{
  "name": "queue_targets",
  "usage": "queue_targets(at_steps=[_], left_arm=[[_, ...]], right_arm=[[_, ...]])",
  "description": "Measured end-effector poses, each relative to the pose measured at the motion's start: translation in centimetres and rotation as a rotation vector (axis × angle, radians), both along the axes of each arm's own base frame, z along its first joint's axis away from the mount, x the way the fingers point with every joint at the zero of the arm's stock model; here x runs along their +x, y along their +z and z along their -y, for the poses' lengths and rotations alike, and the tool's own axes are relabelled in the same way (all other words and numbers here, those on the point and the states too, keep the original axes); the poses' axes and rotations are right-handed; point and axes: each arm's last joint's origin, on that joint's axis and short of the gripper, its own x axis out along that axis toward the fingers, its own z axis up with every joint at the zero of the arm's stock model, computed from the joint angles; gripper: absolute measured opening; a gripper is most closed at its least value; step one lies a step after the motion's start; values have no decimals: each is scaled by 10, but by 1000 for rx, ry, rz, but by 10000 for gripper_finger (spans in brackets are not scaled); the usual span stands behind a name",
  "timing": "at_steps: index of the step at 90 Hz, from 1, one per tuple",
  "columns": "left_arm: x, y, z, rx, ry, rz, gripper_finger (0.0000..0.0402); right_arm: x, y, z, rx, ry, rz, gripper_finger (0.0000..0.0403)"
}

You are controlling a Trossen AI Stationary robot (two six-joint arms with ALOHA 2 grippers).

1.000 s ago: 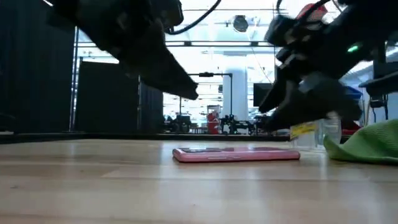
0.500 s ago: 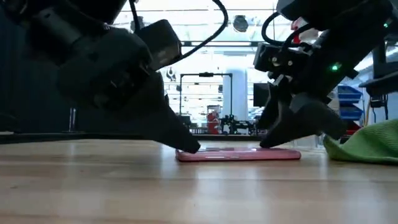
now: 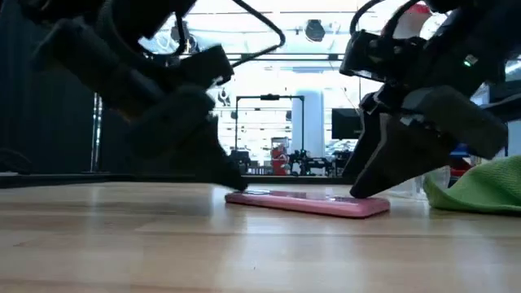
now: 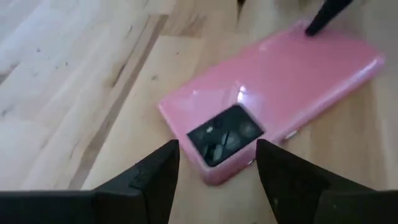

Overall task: Apply microfiber cloth
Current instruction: Spray the back of the cellphone with the cleaning bottle

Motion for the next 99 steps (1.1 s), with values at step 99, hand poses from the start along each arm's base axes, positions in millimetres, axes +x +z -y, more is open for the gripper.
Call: queue_targets(at_steps=[99], left_arm=[[-11, 24, 39, -308, 3, 139, 198]], right_arm=[[0, 57, -17, 167, 142, 32, 258]])
